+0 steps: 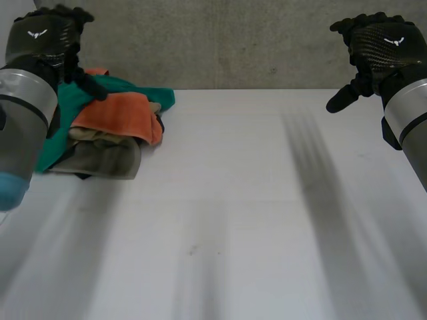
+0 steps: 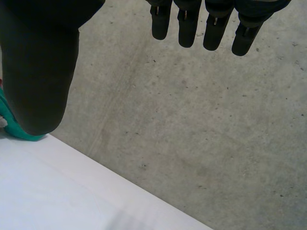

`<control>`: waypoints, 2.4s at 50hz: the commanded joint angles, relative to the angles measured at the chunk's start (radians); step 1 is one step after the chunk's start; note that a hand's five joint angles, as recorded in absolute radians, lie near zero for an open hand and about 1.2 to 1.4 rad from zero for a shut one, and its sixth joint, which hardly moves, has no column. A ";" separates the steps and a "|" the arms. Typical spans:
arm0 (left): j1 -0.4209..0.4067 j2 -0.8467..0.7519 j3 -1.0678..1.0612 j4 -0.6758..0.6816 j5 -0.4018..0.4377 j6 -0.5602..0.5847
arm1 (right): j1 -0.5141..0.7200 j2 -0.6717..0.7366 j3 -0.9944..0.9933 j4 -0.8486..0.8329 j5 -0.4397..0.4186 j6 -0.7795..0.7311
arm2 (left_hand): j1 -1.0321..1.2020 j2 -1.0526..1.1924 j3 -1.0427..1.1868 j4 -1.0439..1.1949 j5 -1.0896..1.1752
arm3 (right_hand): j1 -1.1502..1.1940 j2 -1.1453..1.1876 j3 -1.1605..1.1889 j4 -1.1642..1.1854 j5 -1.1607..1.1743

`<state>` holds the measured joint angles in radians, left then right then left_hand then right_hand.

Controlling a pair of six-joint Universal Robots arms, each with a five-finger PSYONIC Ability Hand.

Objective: Fold the laundry.

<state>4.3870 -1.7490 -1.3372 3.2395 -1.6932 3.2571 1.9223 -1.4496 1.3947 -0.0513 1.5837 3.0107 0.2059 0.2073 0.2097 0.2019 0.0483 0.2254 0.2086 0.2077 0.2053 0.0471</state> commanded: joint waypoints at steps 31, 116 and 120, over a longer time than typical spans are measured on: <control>0.282 -0.733 0.690 0.094 0.228 0.142 | -0.025 0.025 -0.005 0.001 -0.017 -0.026 | 1.190 1.189 1.187 1.194 1.173 | -0.051 -0.034 -0.033 -0.031 -0.047; -0.273 -0.425 -0.143 -0.106 -0.002 -0.181 | 0.254 0.290 0.333 -0.094 -0.123 -0.165 | 0.128 0.126 0.124 0.132 0.111 | 0.238 0.255 0.256 0.258 0.242; -0.279 -0.477 -0.102 -0.107 0.012 -0.178 | 0.274 0.324 0.329 -0.120 -0.123 -0.165 | 0.190 0.188 0.186 0.194 0.173 | 0.256 0.273 0.274 0.276 0.260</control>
<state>4.1147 -2.1600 -1.4996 3.1328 -1.6953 3.0726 2.1750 -1.1689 1.7328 -0.1454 1.4601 2.8507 0.2783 0.2853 0.2802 0.2833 0.1167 0.3939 0.3770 0.3930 0.3943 0.2283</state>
